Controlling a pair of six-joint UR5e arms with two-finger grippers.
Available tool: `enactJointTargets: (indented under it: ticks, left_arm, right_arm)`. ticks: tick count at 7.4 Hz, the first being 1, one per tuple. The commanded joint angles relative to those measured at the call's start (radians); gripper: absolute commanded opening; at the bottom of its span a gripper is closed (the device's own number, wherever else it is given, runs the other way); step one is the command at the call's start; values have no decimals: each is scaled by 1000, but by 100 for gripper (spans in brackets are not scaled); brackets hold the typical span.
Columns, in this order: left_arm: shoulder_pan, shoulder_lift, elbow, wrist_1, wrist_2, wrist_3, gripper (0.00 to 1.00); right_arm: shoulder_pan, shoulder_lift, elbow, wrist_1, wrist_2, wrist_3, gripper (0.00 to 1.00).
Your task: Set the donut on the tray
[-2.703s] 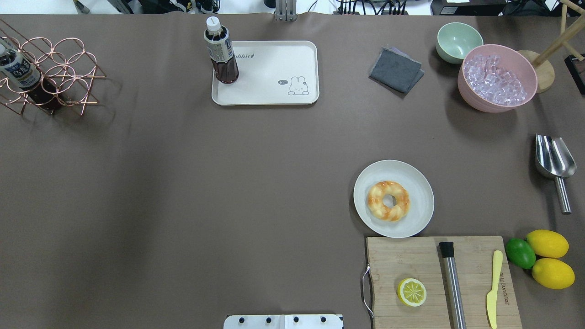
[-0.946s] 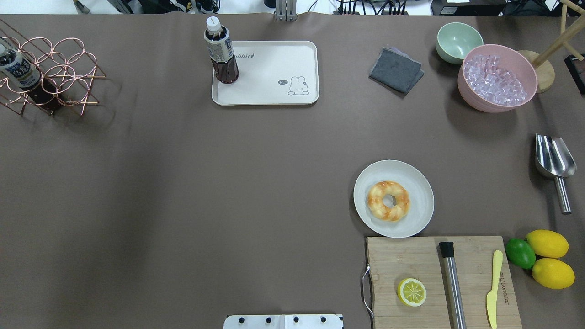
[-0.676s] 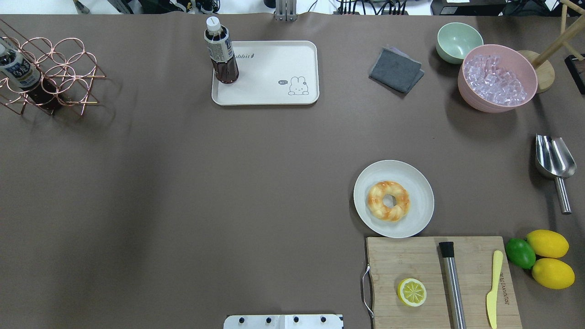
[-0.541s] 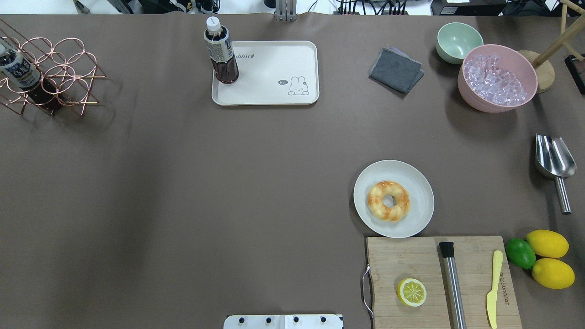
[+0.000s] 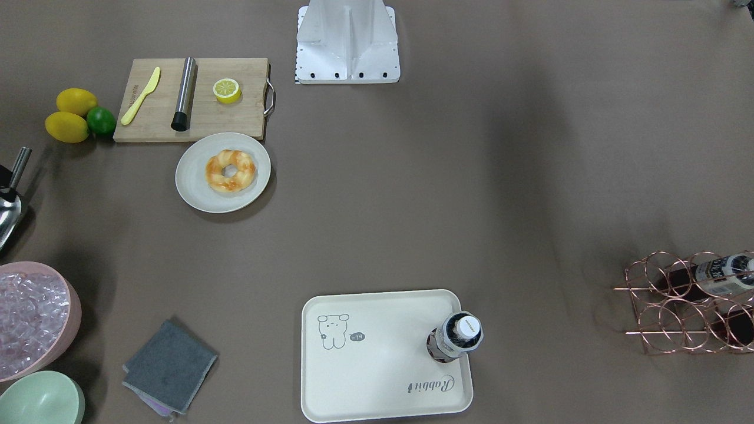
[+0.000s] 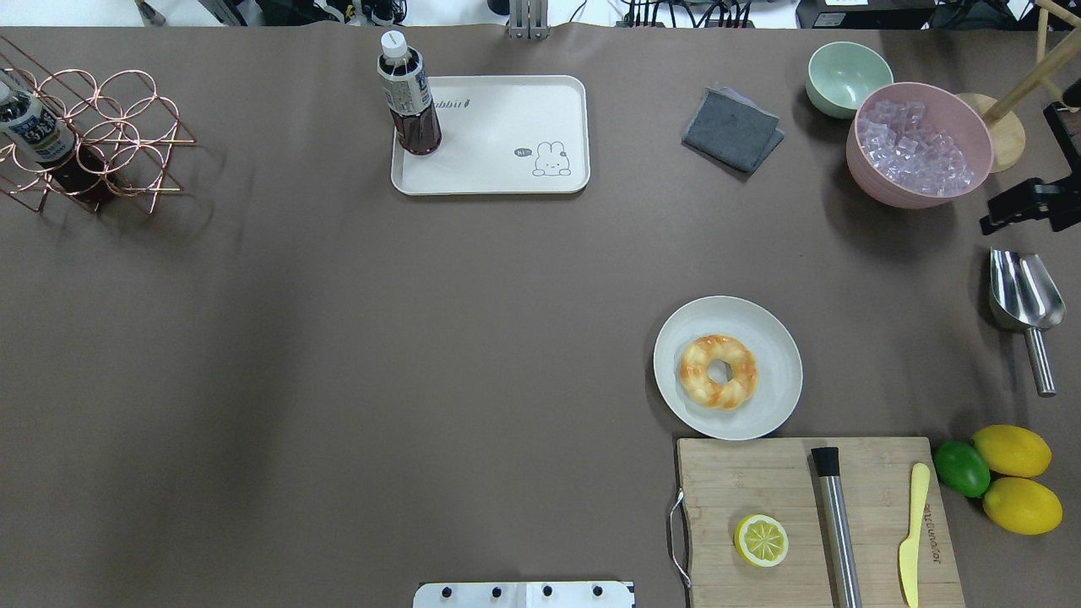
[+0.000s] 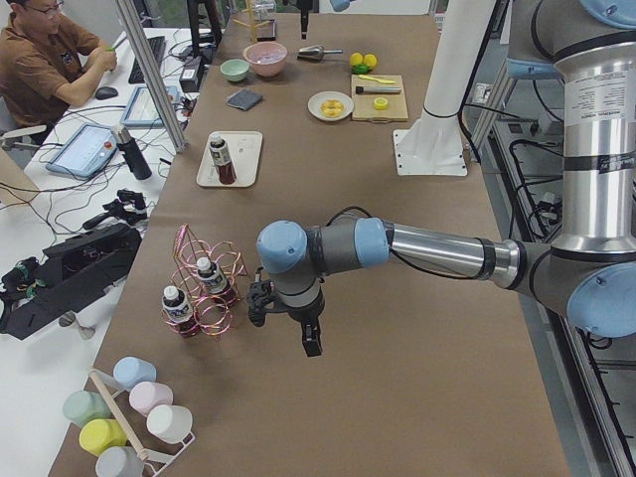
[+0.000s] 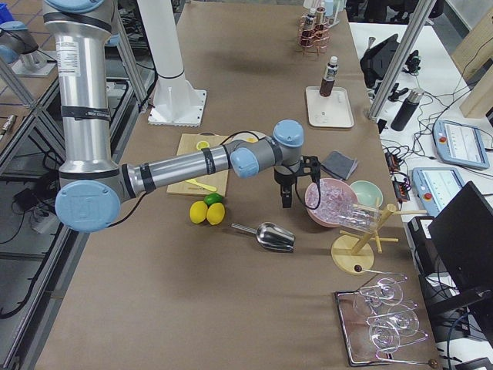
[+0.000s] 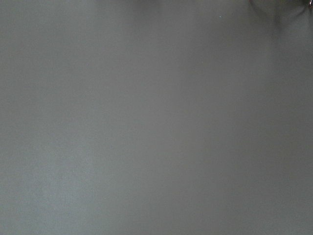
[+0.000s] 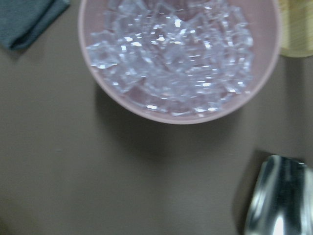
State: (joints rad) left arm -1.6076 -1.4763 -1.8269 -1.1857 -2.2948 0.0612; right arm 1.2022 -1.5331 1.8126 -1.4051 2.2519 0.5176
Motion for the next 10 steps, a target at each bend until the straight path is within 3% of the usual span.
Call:
enactJointTargets:
  ticks: [1, 4, 6, 10]
  left_arm:
    - [0, 1, 9, 1, 0, -1, 98]
    - [-2, 1, 14, 3, 2, -6, 98]
    - [-2, -10, 28, 5, 2, -9, 98]
    - [0, -22, 40, 2, 0, -9, 98]
  right_arm:
    - [-206, 106, 40, 2, -60, 250, 95]
    - [-346, 131, 36, 23, -110, 341, 94]
    - [-461, 133, 28, 62, -199, 427, 94]
    - [-530, 120, -16, 132, -233, 472, 90]
